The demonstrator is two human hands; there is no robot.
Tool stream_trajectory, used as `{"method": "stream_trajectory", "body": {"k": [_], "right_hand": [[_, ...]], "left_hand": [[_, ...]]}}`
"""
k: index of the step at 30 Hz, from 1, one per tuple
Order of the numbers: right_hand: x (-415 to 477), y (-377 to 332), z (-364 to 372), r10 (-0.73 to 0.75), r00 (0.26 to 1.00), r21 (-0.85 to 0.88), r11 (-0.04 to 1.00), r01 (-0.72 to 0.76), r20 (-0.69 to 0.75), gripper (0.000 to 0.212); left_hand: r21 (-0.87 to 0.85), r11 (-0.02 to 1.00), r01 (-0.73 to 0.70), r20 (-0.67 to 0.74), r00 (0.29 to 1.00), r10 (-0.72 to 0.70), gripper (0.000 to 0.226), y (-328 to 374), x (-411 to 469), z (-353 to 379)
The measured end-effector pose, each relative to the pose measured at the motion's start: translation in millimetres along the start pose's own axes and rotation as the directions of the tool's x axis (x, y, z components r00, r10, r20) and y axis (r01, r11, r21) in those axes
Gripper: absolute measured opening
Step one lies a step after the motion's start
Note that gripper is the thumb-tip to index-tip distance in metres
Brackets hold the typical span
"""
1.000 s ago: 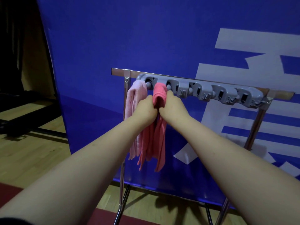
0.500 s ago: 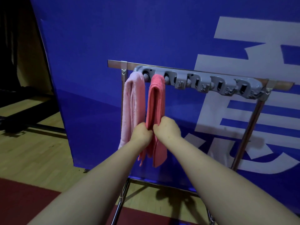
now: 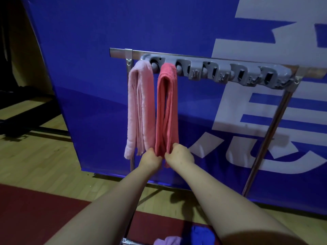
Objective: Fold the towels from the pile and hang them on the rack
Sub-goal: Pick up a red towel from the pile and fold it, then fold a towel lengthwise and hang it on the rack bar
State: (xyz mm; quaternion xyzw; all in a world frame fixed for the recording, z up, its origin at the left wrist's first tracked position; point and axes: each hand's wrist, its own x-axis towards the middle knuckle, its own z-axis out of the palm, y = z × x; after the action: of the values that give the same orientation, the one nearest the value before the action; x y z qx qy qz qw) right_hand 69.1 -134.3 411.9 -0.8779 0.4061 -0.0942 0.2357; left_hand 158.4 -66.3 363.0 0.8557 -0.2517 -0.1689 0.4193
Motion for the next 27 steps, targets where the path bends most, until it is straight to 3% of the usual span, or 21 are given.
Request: {"method": "stream_trajectory", "body": {"k": [10,16,24,27], "right_hand": [[-8,64,55,0.104,0.986,-0.03,0.994,-0.101,0.133,0.03],[-26,114,108,0.163,0.95,-0.082,0.986,-0.146,0.267,0.019],[-57,208,207,0.261,0.818,-0.136,0.965,-0.223,0.512,0.024],[-72,232,232,0.336,0.722,-0.188,0.941,-0.281,0.605,0.032]], "left_hand": [[0.095,0.995,0.03,0.09,0.995,-0.038,0.014,-49,-10,61],[0.109,0.989,0.101,0.243,0.962,-0.125,0.018,-98,-27,117],[0.282,0.948,0.15,0.443,0.856,-0.267,0.024,-182,-64,200],[0.424,0.894,0.147,0.482,0.799,-0.36,0.027,-208,-75,223]]}}
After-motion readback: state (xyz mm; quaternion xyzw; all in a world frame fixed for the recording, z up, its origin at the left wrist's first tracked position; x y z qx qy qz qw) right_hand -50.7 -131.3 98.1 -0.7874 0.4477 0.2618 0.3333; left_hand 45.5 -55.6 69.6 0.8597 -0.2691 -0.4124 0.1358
